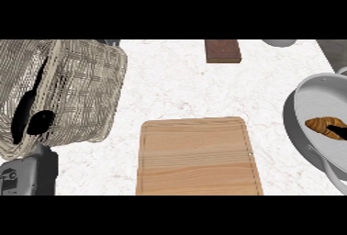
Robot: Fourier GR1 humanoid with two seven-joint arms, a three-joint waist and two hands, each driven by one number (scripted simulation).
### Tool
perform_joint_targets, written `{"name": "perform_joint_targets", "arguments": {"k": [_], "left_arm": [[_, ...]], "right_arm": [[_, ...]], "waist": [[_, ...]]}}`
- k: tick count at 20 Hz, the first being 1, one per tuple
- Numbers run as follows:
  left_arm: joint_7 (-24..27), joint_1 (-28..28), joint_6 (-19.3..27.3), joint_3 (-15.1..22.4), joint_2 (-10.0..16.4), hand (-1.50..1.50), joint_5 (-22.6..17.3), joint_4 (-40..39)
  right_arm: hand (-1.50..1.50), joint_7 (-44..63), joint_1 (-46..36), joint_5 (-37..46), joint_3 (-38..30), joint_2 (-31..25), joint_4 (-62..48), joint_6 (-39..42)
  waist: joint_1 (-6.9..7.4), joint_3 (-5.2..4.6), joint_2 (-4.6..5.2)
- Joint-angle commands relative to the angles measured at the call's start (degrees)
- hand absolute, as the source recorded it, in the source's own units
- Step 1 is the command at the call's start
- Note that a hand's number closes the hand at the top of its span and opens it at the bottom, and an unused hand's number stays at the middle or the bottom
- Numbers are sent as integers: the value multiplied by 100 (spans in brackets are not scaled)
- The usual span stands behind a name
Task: Pick the croissant from the cutting board and place it in the pot
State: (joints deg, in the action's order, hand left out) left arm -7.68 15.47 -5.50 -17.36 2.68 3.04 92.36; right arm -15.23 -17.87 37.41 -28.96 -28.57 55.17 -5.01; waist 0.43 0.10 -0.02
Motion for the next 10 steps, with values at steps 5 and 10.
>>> {"name": "perform_joint_targets", "arguments": {"k": [5, 10], "left_arm": [[-57, 31, 37, 7, -150, 0, -69, 276], [-221, 415, -57, -161, 24, 0, -84, 54]], "right_arm": [[-150, -294, -202, -1408, -823, 37, 104, 498], [-150, -600, -56, -2213, -1478, -65, -289, 698]], "waist": [[-71, -10, -20], [-79, -4, 2]]}}
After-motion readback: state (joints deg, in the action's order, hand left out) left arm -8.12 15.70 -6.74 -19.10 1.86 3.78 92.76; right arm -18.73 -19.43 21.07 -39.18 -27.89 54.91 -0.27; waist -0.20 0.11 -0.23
